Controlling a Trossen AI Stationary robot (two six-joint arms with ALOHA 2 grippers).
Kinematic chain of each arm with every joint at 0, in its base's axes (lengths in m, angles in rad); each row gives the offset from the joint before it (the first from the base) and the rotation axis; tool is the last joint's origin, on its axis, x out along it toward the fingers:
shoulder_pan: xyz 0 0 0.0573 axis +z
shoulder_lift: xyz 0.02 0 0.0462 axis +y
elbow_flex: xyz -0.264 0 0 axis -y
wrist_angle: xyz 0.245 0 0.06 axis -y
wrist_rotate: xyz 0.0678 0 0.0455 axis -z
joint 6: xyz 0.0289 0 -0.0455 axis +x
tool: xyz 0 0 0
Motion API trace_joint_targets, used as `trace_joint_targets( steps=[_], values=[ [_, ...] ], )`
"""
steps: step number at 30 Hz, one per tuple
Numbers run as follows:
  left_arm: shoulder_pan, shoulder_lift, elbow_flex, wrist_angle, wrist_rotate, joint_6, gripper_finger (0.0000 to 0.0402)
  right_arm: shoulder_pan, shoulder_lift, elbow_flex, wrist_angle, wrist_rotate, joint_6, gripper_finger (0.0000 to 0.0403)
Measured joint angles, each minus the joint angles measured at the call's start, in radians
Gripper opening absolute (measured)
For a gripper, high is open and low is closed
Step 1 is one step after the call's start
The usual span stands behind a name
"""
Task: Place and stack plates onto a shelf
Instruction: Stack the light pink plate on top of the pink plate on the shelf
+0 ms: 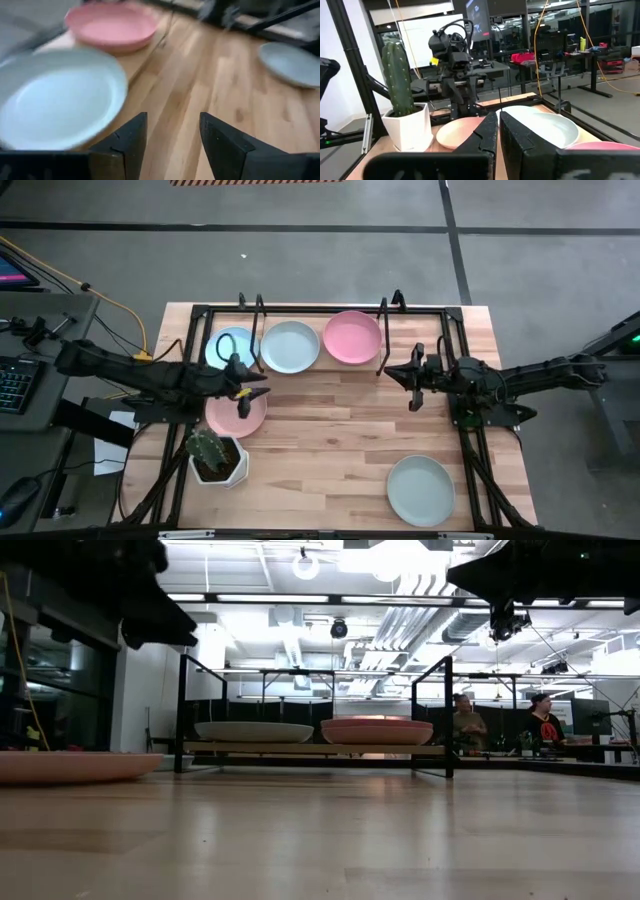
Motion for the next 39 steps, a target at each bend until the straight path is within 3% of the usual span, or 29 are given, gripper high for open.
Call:
trace_joint_targets(
  steps=[4,9,19,39],
  values=[
    [0.000,0.119,0.132,-0.198,-0.003,-0.177,0.0172,0.000,0.000,0.000,0.010,0.000,0.000,0.0007],
    [-0.001,0.274,0.207,-0.304,0.048,-0.322,0.0172,0.000,0.000,0.000,0.011,0.000,0.000,0.0007],
    [-0.001,0.512,0.222,-0.347,0.070,-0.506,0.0172,0.000,0.000,0.000,0.010,-0.001,0.016,0.0007],
    [-0.002,0.744,0.222,-0.360,0.077,-0.659,0.0172,0.000,0.000,0.000,0.002,-0.005,0.019,0.0007]
  ],
)
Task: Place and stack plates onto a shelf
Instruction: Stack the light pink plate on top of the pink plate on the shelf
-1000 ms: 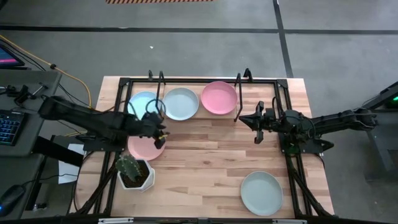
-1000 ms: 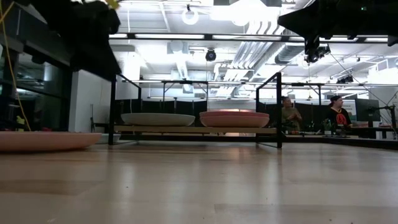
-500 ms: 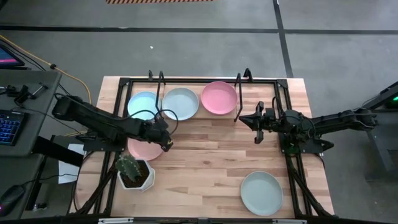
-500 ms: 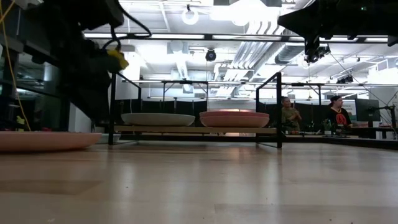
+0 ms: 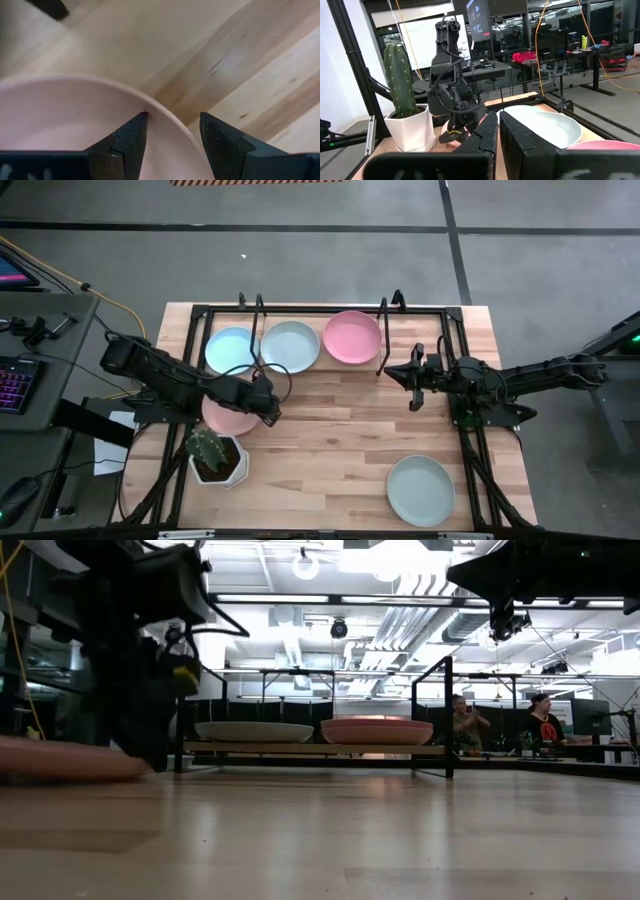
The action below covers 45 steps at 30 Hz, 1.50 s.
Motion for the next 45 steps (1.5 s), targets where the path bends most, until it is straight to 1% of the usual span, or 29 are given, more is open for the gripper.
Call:
trace_joint_targets(
  steps=[4,7,10,17,19,24,29,34,38,45],
  values=[
    [0.000,0.026,0.000,0.007,0.011,-0.006,0.0165,0.000,0.000,0.000,0.000,0.000,0.000,0.0007],
    [0.000,0.030,0.002,0.012,0.011,-0.005,0.0147,0.000,0.000,0.000,0.000,0.001,0.000,0.0007],
    [0.000,0.023,0.001,0.014,0.014,-0.005,0.0116,0.000,0.000,0.000,0.000,0.001,0.000,0.0007],
    [-0.026,-0.008,0.001,0.002,0.023,0.003,0.0020,0.000,0.000,0.000,0.000,0.006,0.000,0.0007],
    [-0.043,-0.023,0.002,0.012,0.028,0.001,0.0009,0.000,0.000,0.000,0.000,0.006,0.000,0.0007],
    [-0.095,-0.084,0.020,0.000,0.073,-0.009,0.0010,0.000,0.000,0.000,0.001,0.005,0.000,0.0007],
    [-0.161,-0.136,0.080,-0.012,0.114,0.011,0.0006,0.000,0.000,0.000,0.003,0.005,0.000,0.0007],
    [-0.226,-0.160,0.157,-0.005,0.160,0.063,0.0005,0.000,0.000,0.000,0.000,0.005,0.000,0.0007],
    [-0.248,-0.159,0.235,0.010,0.163,0.172,0.0004,0.000,0.000,0.000,0.002,0.004,0.000,0.0007],
    [-0.216,-0.158,0.327,0.115,0.112,0.496,0.0004,0.000,0.000,0.000,0.016,0.004,0.000,0.0007]
  ],
)
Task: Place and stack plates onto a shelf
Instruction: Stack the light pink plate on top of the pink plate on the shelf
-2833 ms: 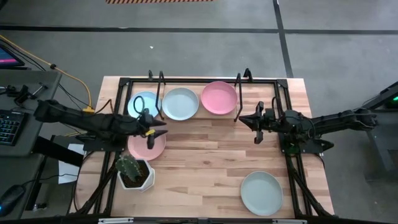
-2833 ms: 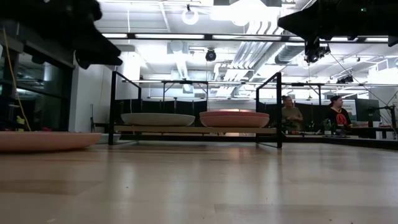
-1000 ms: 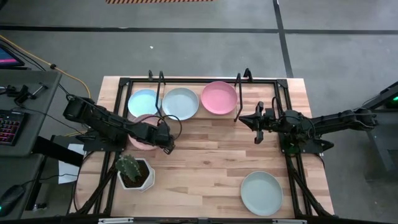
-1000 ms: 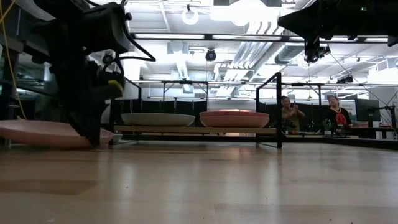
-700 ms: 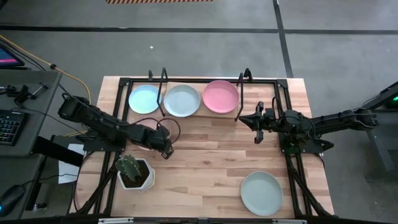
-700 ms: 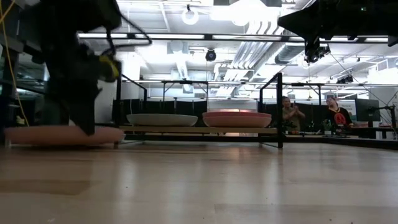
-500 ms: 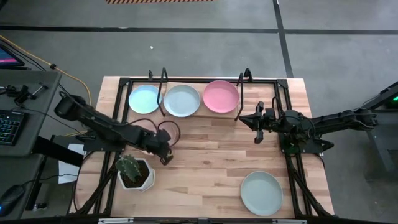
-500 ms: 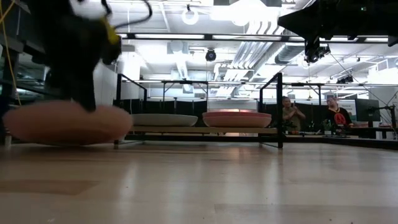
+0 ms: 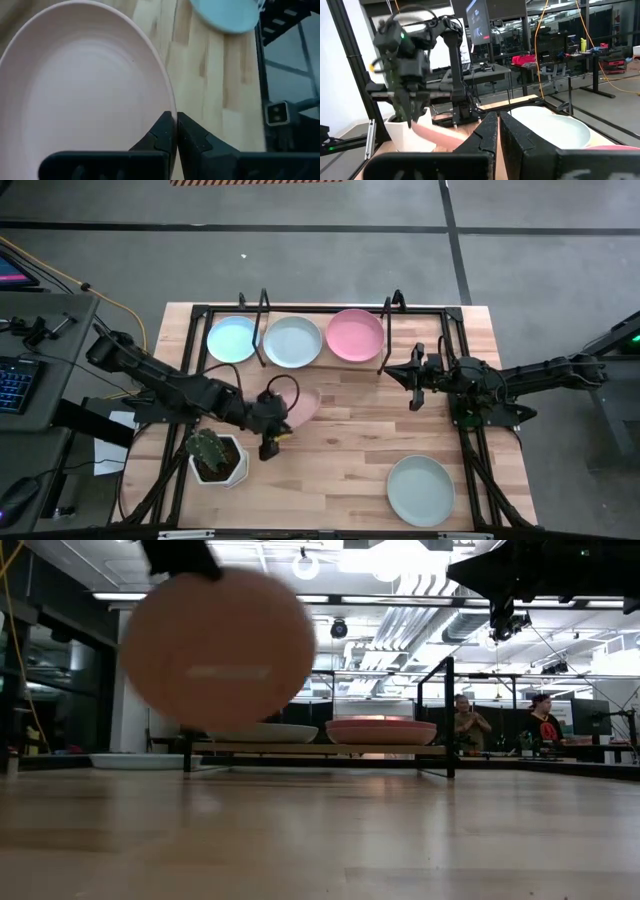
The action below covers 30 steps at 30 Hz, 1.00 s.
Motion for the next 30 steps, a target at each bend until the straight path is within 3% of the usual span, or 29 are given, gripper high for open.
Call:
trace_joint_targets(
  steps=[7,14,20,23,26,30],
  values=[
    [0.081,0.000,0.067,0.013,-0.121,0.409,0.0004,0.000,0.000,0.000,0.000,0.000,-0.002,0.0007],
    [0.262,0.057,0.101,0.012,-0.096,0.736,0.0002,0.000,0.000,0.000,0.013,-0.006,-0.003,0.0007],
    [0.366,0.231,0.171,0.006,-0.092,1.024,0.0001,0.000,0.000,0.000,0.014,-0.004,-0.003,0.0007],
    [0.399,0.336,0.231,0.011,-0.138,1.140,0.0001,0.000,0.000,0.000,0.014,0.002,-0.003,0.0007],
    [0.430,0.433,0.295,0.006,-0.200,1.225,0.0001,0.000,0.000,0.000,0.015,0.002,-0.003,0.0007],
    [0.475,0.529,0.378,0.006,-0.200,1.270,0.0001,0.000,0.000,0.000,0.014,0.002,-0.001,0.0007]
  ],
)
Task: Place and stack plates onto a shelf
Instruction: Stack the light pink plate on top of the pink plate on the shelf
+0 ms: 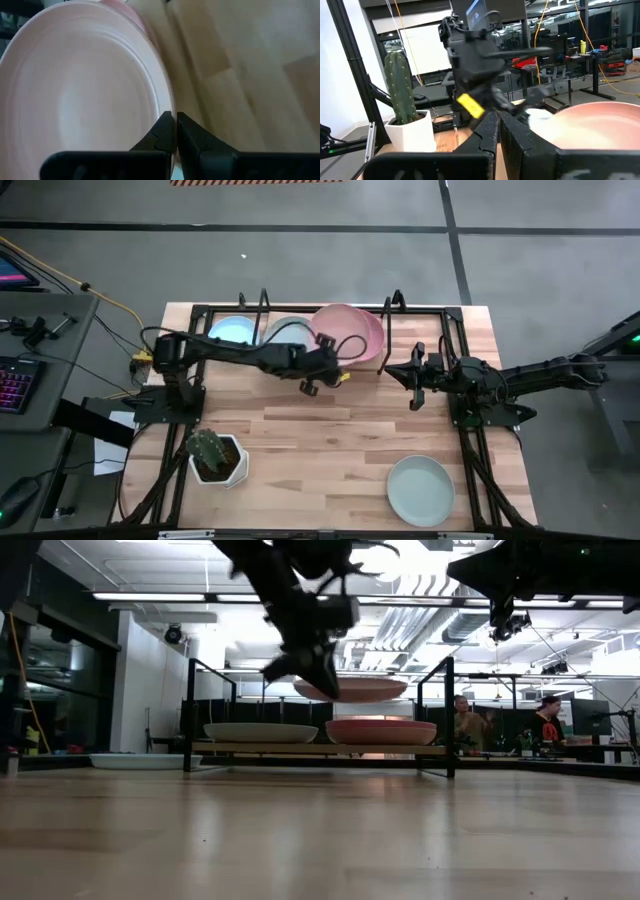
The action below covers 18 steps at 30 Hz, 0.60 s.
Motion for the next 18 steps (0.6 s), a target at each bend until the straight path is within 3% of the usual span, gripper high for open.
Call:
trace_joint_targets(
  steps=[5,11,18],
  values=[
    [0.048,0.063,0.074,-0.003,0.066,0.019,0.0001,0.000,0.000,0.000,-0.008,0.000,0.000,0.0007],
    [0.101,0.090,0.102,0.032,0.243,0.019,0.0001,0.000,0.000,0.000,-0.014,0.000,0.008,0.0007],
    [0.133,0.090,0.102,0.112,0.274,0.019,0.0010,0.000,0.000,0.000,-0.016,0.000,0.024,0.0007]
  ],
)
